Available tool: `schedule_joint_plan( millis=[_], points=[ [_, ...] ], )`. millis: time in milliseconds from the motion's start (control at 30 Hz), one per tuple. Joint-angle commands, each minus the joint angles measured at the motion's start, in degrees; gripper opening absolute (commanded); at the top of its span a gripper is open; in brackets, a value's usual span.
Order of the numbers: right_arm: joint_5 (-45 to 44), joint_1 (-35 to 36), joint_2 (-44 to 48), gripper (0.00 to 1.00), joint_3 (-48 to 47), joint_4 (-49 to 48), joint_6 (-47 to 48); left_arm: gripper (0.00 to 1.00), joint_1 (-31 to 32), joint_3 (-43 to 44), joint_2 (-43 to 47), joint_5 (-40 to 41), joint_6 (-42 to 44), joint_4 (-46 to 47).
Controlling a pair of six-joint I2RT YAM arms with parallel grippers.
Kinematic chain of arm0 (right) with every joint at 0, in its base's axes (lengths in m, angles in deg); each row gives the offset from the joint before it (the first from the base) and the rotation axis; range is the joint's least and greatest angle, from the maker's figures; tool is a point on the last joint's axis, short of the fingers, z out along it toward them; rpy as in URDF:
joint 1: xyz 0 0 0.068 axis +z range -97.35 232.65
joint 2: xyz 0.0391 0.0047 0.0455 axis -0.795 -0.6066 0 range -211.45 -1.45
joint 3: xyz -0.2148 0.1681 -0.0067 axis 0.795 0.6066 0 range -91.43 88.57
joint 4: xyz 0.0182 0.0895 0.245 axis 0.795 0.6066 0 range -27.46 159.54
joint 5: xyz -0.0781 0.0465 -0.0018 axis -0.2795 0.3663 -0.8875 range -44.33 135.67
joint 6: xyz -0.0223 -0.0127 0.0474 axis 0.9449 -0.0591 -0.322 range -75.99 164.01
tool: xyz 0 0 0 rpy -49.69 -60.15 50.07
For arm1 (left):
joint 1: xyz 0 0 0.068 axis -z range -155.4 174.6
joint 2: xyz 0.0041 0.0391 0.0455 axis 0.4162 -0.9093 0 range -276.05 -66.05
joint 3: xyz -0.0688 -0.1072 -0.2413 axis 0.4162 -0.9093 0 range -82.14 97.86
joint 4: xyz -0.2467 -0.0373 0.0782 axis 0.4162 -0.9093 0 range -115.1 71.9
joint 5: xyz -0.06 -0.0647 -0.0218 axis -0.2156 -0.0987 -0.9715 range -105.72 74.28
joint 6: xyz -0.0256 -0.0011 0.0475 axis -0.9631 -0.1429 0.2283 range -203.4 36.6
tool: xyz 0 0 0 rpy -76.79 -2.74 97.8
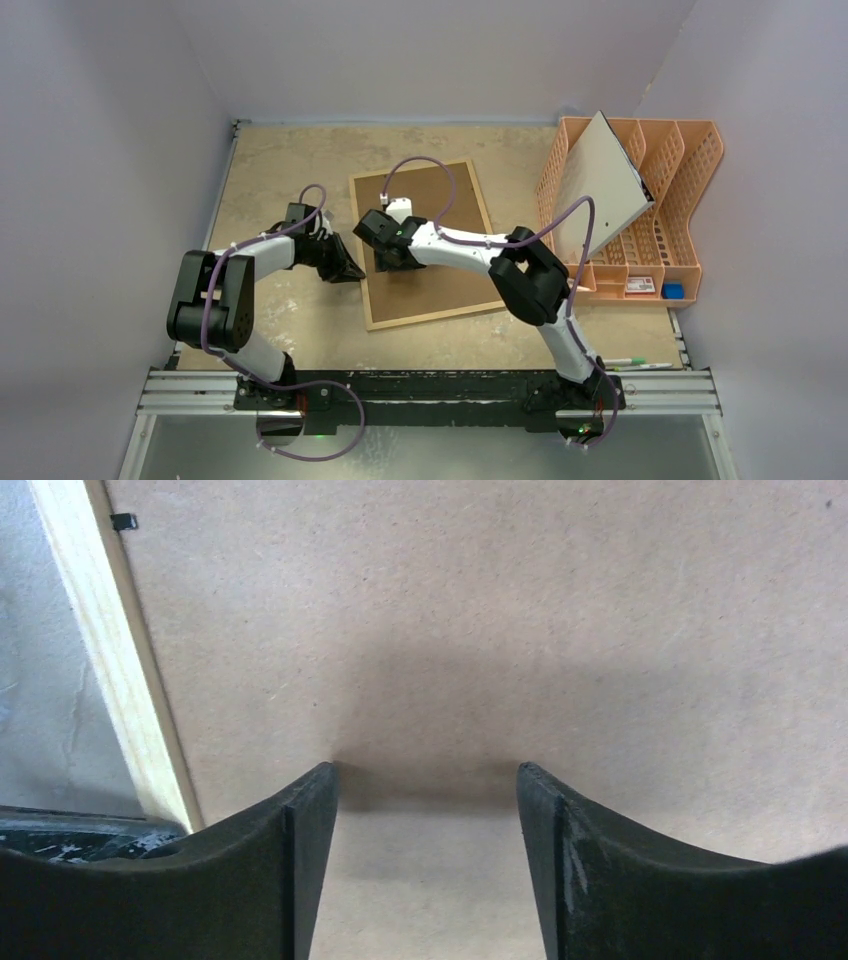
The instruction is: Put the photo into the frame
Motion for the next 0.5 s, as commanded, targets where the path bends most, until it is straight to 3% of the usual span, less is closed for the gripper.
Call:
schedule_joint_plan(
  millis=[0,300,467],
  points=[
    [-0.7,0.0,2.8,0.71,2.7,-4.8,5.5,0.09,-0.4,-1.8,-3.3,11.8,2.8,-5.4],
    [10.3,3.4,3.1,0.69,6.1,-14.1,12.5,0.08,-0.4,-1.8,-3.4,11.2,2.8,-5.6],
    [9.7,4.4,1.2,0.72,5.3,-11.0,14.2,0.08,-0.5,-1.6,-3.7,11.2,2.8,-5.5]
  ],
)
